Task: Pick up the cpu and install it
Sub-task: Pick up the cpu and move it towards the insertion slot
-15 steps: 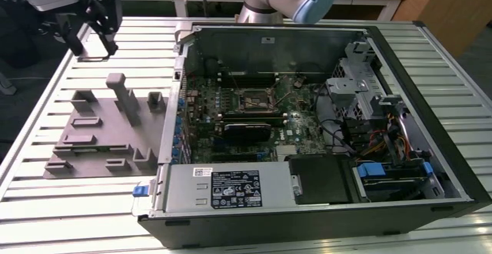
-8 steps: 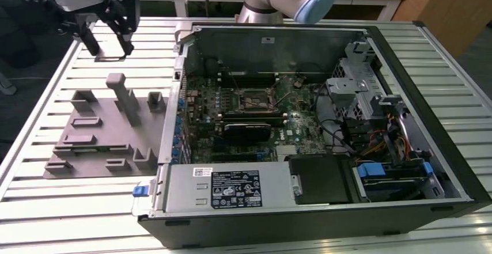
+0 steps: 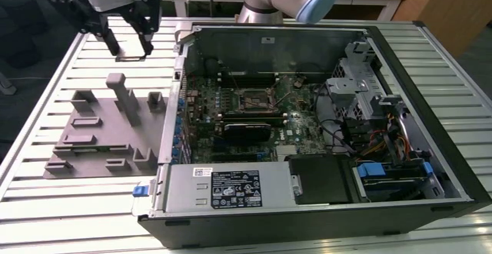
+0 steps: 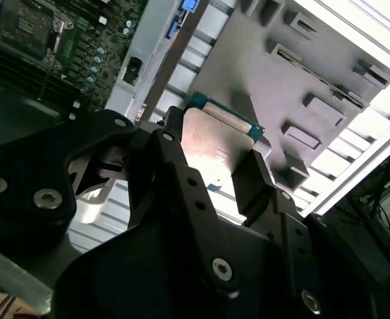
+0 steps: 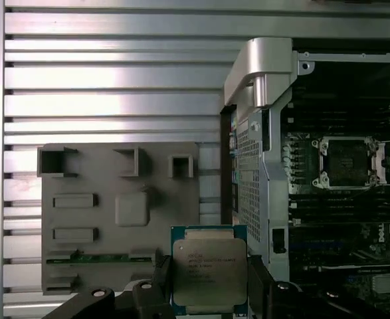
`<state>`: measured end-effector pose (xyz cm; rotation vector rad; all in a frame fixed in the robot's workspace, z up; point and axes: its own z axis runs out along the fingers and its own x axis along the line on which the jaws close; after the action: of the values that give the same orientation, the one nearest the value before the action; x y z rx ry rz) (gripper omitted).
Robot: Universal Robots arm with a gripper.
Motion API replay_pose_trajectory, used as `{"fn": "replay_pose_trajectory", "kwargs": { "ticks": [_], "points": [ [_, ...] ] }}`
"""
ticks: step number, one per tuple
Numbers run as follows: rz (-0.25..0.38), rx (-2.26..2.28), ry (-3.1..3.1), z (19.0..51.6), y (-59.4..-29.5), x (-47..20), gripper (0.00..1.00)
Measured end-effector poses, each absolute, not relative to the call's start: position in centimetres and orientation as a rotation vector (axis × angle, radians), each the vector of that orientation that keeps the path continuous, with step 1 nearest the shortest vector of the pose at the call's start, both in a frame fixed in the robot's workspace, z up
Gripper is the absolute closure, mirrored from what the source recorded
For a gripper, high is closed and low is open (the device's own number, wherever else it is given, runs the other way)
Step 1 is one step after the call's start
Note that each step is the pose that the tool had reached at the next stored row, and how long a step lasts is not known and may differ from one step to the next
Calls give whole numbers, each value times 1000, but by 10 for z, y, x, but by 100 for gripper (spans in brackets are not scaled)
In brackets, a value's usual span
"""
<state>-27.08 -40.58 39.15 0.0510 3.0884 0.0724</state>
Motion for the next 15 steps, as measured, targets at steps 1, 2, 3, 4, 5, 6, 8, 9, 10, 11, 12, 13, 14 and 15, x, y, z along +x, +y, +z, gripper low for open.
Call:
{"fn": "replay_pose_trajectory", "kwargs": {
  "ticks": [1,2,3,4,5,6,8,9,10,11,12,13,14,15],
  "points": [
    [72,51,3088,392,-406,-267,46],
    [72,51,3088,392,-406,-264,46],
    [72,51,3089,392,-406,-260,46],
    [72,51,3089,392,-406,-256,46],
    [72,51,3089,392,-406,-252,46],
    [72,51,3088,392,-406,-248,46],
    [72,51,3089,392,-406,-240,46],
    [72,51,3089,392,-406,-235,46],
    [72,51,3089,392,-406,-231,46],
    [72,51,3089,392,-406,-227,46],
    [72,51,3089,392,-406,-223,46],
    [72,51,3089,392,-406,-218,46],
    [72,51,3089,392,-406,-214,46],
    [72,51,3089,392,-406,-209,46]
  ]
}}
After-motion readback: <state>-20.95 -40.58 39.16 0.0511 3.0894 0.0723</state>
